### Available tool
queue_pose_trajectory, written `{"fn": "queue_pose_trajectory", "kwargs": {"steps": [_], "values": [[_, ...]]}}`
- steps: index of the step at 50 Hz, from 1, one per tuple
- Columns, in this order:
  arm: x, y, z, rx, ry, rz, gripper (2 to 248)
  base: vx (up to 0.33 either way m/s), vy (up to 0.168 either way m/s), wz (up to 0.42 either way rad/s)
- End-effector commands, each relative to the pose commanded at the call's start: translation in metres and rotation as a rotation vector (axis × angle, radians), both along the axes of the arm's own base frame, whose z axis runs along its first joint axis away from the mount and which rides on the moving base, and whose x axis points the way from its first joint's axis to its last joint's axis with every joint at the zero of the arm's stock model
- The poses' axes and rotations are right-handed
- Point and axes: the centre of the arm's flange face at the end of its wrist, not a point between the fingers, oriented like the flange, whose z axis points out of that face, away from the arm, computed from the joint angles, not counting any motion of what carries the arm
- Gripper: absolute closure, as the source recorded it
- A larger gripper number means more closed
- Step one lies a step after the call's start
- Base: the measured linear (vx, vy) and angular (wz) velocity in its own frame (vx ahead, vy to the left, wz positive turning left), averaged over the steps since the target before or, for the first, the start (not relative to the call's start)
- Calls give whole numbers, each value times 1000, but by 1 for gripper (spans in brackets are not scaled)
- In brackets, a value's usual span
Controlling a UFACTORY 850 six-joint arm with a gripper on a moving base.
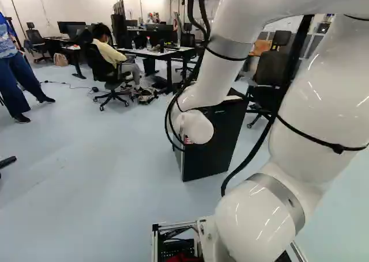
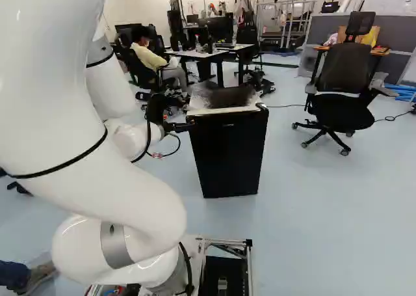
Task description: Grab a drink from the fridge
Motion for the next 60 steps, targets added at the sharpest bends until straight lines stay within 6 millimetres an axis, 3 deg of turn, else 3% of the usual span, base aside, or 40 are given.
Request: {"fn": "queue_pose_trajectory", "kwargs": {"steps": [15, 60], "values": [[0, 13, -15, 6, 35, -59, 3, 0, 0, 0], [-13, 50, -17, 65, 29, -241, 3, 0, 0, 0]]}}
